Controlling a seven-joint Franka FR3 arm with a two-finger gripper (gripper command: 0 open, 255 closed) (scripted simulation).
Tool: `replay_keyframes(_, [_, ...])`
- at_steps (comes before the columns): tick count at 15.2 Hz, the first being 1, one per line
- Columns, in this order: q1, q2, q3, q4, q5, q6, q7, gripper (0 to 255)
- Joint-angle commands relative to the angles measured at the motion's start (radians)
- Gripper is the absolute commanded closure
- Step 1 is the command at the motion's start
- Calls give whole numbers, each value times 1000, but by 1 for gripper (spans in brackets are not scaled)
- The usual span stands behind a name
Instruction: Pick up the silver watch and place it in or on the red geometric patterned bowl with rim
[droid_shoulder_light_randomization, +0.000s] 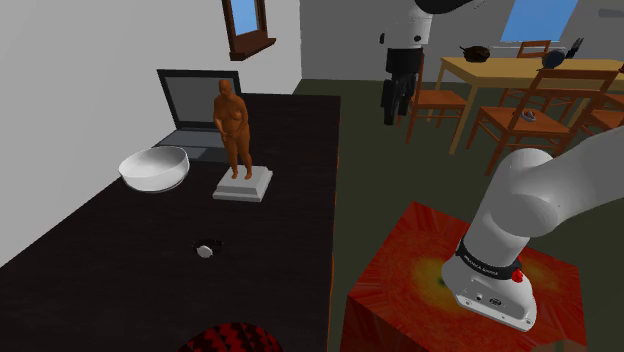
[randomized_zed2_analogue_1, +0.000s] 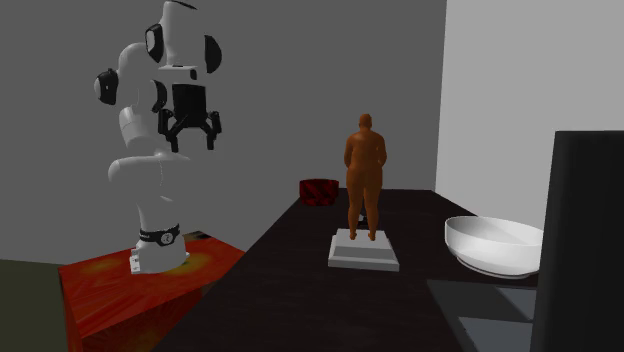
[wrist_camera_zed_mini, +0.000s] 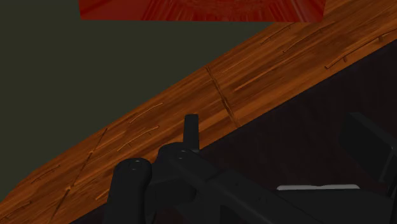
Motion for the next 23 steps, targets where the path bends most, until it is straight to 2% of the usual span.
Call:
replay_keyframes(1, [0,0,0,0,0,0,0,0])
replay_keyframes(12, [108,288,110,57,108,246,22,0])
replay_keyframes(23, [195,619,216,239,152,420,41,0])
